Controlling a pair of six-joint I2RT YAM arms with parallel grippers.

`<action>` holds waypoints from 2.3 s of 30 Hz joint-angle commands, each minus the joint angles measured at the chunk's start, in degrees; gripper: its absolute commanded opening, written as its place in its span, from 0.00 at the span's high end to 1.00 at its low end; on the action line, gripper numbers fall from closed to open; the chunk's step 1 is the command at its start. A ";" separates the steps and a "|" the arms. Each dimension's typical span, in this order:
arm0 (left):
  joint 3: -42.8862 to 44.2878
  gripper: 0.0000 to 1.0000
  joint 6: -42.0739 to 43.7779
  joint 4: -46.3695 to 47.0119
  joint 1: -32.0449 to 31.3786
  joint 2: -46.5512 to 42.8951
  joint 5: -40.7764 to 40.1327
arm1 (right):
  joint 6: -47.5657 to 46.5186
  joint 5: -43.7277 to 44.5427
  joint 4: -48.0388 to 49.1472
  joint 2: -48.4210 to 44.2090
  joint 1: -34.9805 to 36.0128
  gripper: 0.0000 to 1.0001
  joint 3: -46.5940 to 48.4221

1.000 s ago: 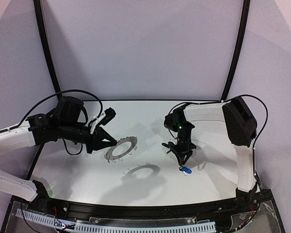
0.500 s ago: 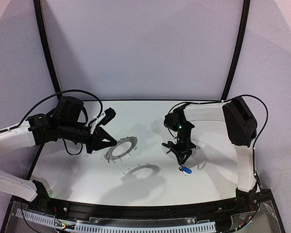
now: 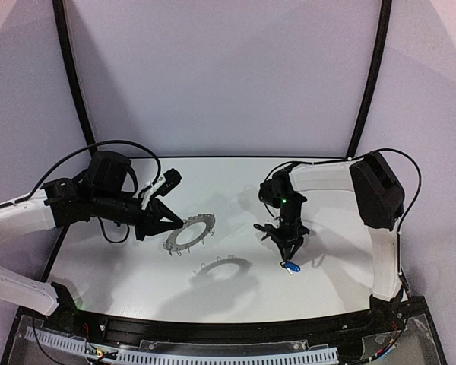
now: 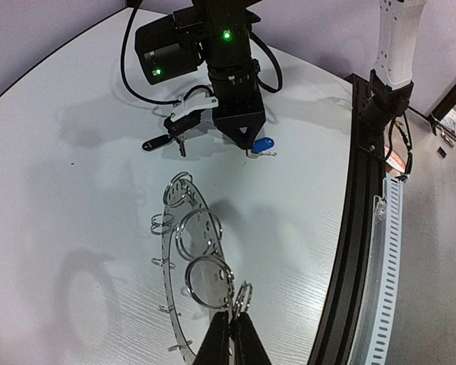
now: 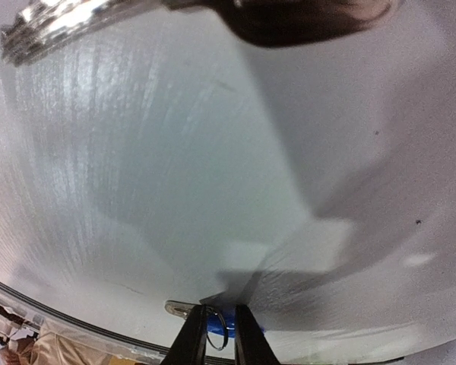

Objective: Put the keys on the keyring

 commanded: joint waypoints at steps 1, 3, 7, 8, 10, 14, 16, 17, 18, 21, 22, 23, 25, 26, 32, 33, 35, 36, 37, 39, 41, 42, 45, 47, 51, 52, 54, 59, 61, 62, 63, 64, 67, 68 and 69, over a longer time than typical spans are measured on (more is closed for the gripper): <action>0.01 0.99 -0.66 1.26 -0.30 -0.04 0.64 | 1.06 0.85 3.82 0.50 -0.38 0.84 -1.31; -0.07 0.99 -0.80 1.46 -0.30 -0.08 0.82 | 1.60 0.78 4.74 0.57 -0.42 0.85 -1.20; -0.16 0.99 -0.90 1.70 -0.30 0.00 0.88 | 2.19 0.92 5.27 0.84 -0.38 0.85 -0.53; -0.10 0.99 -0.97 1.70 -0.30 0.01 0.88 | 2.39 0.87 5.32 0.95 -0.38 0.85 -0.46; -0.14 0.99 -0.98 1.63 -0.30 -0.04 0.87 | 2.62 0.81 5.61 0.88 -0.41 0.85 -0.62; -0.25 0.99 -1.12 1.69 -0.30 -0.08 0.85 | 3.09 0.56 5.89 0.93 -0.39 0.87 -0.50; -0.33 0.99 -1.23 1.70 -0.30 0.00 0.87 | 3.25 0.44 5.97 0.96 -0.38 0.89 -0.45; -0.40 0.99 -1.25 1.71 -0.30 0.01 0.88 | 3.24 0.40 5.92 1.01 -0.43 0.90 -0.38; -0.41 0.99 -1.26 1.71 -0.27 0.01 0.84 | 3.26 0.29 5.90 0.97 -0.39 0.91 -0.37; -0.48 0.99 -1.39 1.69 -0.32 0.01 0.87 | 3.38 -0.12 6.39 0.99 -0.38 0.94 -0.32; -0.50 0.99 -1.45 1.79 -0.31 0.01 0.92 | 3.45 -0.27 6.46 1.01 -0.38 0.96 -0.16; -0.51 0.99 -1.55 1.79 -0.32 0.01 0.98 | 3.51 -0.53 6.73 1.02 -0.38 0.98 -0.06; -0.51 0.99 -1.70 1.79 -0.30 0.09 0.83 | 3.58 -0.62 7.05 0.71 -0.38 1.00 0.15; -0.51 0.99 -1.74 1.75 -0.30 0.09 0.73 | 3.65 -0.54 7.26 0.53 -0.38 1.00 0.12; -0.29 0.99 -1.75 3.30 -0.30 0.01 0.72 | 4.13 0.85 12.47 -8.04 -0.35 1.00 -2.31; -0.30 0.99 -1.84 3.69 -0.30 0.01 0.76 | 4.16 0.85 14.82 -10.73 -0.28 1.00 -3.49; 0.02 0.99 -1.97 5.38 -0.30 0.21 0.96 | 5.24 0.30 22.71 -19.47 -0.21 1.00 -7.45; 0.30 0.99 -2.01 5.65 -0.30 0.41 1.14 | 5.87 -0.30 25.54 -22.10 -0.21 1.00 -9.07; 0.46 0.99 -2.03 6.19 -0.30 0.52 1.32 | 6.58 -1.02 27.83 -24.90 -0.13 1.00 -10.06; 1.16 0.99 -2.18 6.72 -0.35 1.17 2.42 | 8.12 -1.84 34.99 -29.51 0.30 1.00 -13.34; 2.70 0.99 -2.56 6.74 -0.35 2.67 3.20 | 9.06 -3.28 42.36 -33.97 1.12 1.00 -15.84; 3.03 0.99 -2.70 6.96 -0.38 3.10 3.54 | 9.82 -3.27 46.32 -35.56 1.59 1.00 -17.00; 4.66 0.99 -3.43 8.04 -0.35 6.04 6.27 | 10.12 -5.46 61.94 -39.53 3.11 1.00 -21.84; 5.76 0.99 -3.93 8.91 -0.37 6.94 8.02 | 11.38 -4.88 69.78 -40.56 3.22 1.00 -23.96; 7.86 0.99 -4.56 9.70 -0.36 9.16 10.29 | 10.16 -15.33 84.83 -40.67 3.61 1.00 -26.58; 8.30 0.99 -4.53 9.66 -0.37 9.29 10.42 | 9.10 -17.08 86.40 -40.58 3.69 1.00 -26.59; 8.76 0.99 -4.29 9.21 -0.33 9.39 10.29 | 6.76 -19.61 87.93 -40.72 3.83 1.00 -26.82; 9.08 0.99 -2.70 7.29 -0.32 7.82 8.32 | 0.76 -23.81 101.57 -43.21 3.87 1.00 -34.44; 9.31 0.99 -2.33 7.17 -0.35 7.23 7.72 | -0.68 -25.98 109.29 -44.28 3.91 1.00 -37.58; 9.45 0.99 -2.25 7.16 -0.37 7.02 7.56 | -0.76 -26.94 110.69 -44.57 3.88 1.00 -37.92; 9.84 0.99 -2.33 7.40 -0.34 6.94 7.26 | -1.11 -28.38 112.10 -44.76 3.91 1.00 -38.06; 10.20 0.99 -2.71 7.45 -0.36 6.95 6.35 | -1.26 -30.24 112.27 -44.86 3.92 1.00 -37.76; 12.22 0.99 -2.87 6.85 -0.32 7.62 4.80 | -3.56 -37.27 112.24 -45.26 3.92 1.00 -37.28; 13.15 0.99 -2.72 6.52 -0.35 7.81 4.69 | -5.20 -39.38 112.65 -45.82 3.93 1.00 -37.87; 13.57 0.99 -2.68 5.99 -0.37 8.18 4.67 | -6.28 -41.13 113.08 -46.22 3.93 1.00 -38.61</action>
